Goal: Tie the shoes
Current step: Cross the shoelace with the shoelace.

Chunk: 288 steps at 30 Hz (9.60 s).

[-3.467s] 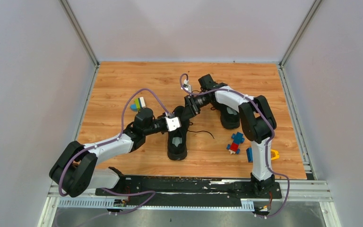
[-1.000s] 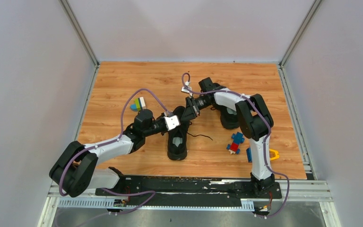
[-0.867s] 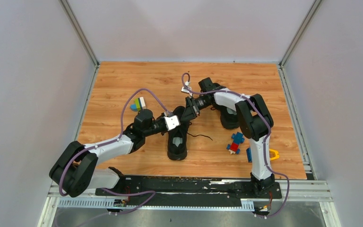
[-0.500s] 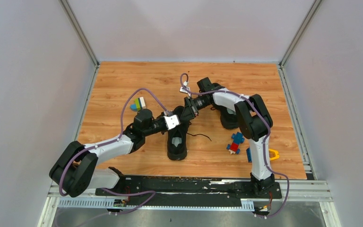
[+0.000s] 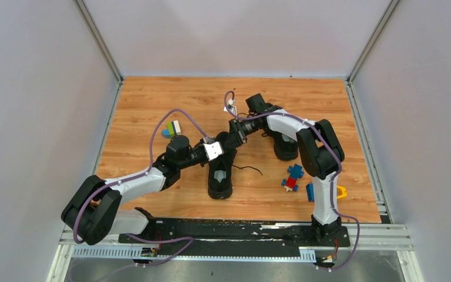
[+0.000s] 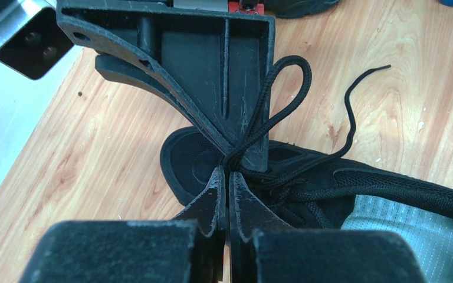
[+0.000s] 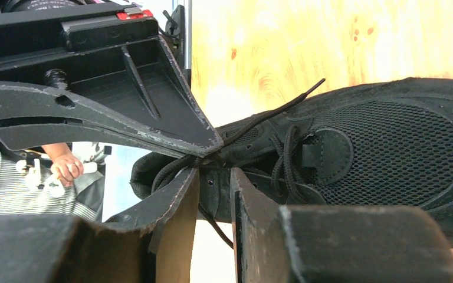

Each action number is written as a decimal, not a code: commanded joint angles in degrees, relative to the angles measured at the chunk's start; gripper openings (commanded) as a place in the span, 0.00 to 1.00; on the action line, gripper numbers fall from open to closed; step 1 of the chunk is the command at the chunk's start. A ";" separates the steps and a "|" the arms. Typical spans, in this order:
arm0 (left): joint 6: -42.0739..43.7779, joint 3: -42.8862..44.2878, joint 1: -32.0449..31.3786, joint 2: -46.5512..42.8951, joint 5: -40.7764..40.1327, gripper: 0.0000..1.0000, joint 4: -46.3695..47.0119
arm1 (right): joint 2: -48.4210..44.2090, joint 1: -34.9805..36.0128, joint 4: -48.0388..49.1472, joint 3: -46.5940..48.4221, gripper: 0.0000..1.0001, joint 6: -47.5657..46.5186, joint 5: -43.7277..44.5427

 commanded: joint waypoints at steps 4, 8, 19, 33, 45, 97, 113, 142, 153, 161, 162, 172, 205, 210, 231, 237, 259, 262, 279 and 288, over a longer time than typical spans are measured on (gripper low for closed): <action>-4.18 0.16 -0.11 -1.03 -2.35 0.00 4.05 | -3.79 0.68 5.04 -1.43 0.27 -3.02 -2.74; -6.94 0.00 -0.15 -0.86 -2.92 0.00 4.50 | -2.42 1.13 6.48 -1.13 0.28 -2.15 -3.67; -10.86 -0.02 -0.15 -0.16 -3.37 0.00 5.80 | -1.22 1.68 13.10 -3.55 0.31 3.64 -6.73; -10.53 -0.34 -0.14 -0.79 -3.37 0.00 4.84 | -3.24 -1.29 13.24 -6.05 0.38 5.34 -10.21; -10.50 -1.23 -0.11 -0.94 -1.41 0.00 7.92 | -0.69 -3.43 10.67 -3.56 0.36 3.04 -3.70; -12.46 -1.21 -0.10 -0.77 -1.52 0.00 5.83 | 2.83 1.72 22.31 -2.36 0.21 20.97 -10.73; -11.71 0.77 -0.11 -1.52 -6.98 0.25 1.97 | -2.30 -1.26 20.25 -8.50 0.05 19.84 1.26; -5.09 5.85 1.62 -2.55 1.05 0.37 -9.97 | -0.10 0.57 18.25 -4.54 0.20 16.47 -4.07; -3.87 5.89 1.76 -3.11 2.03 0.34 -12.74 | 1.12 0.89 18.30 -3.52 0.20 17.10 -6.40; -5.20 5.35 1.75 -2.49 2.45 0.33 -10.53 | 1.58 1.32 18.47 -3.33 0.21 17.61 -7.31; -5.09 5.23 1.72 -2.42 2.36 0.33 -10.08 | 1.70 1.41 18.49 -3.28 0.21 17.69 -7.62; -3.34 5.03 1.72 -1.35 1.00 0.29 -8.53 | 4.67 2.26 18.39 -1.89 0.21 19.51 -14.01; -6.76 10.11 6.69 -9.04 6.13 0.51 -23.33 | 2.67 -1.25 18.58 -4.73 0.05 19.77 -10.93; -2.67 15.00 9.78 -7.49 16.07 0.53 -34.50 | 2.01 -1.30 17.86 -4.78 0.05 18.87 -9.33; 33.59 30.78 17.31 10.24 34.43 0.48 -51.64 | -1.35 -1.95 5.66 -2.86 0.04 9.70 -0.69; 53.23 39.67 16.72 13.78 36.17 0.46 -71.88 | 0.18 -1.92 5.37 -0.49 0.04 11.00 -2.10; 59.51 40.85 5.52 11.18 30.53 0.47 -72.98 | 0.74 -1.99 4.78 -2.35 0.00 12.70 -2.13; 61.18 40.86 2.82 11.32 28.79 0.48 -75.05 | 1.35 -2.02 4.66 -1.48 0.00 12.97 -2.21; 61.27 38.89 -6.65 13.43 14.24 0.43 -70.30 | 0.27 -1.99 4.37 -2.40 0.00 12.39 -1.90; 60.24 40.50 -8.98 15.65 11.21 0.32 -71.50 | 0.10 -2.01 4.16 -2.22 0.00 12.23 -1.79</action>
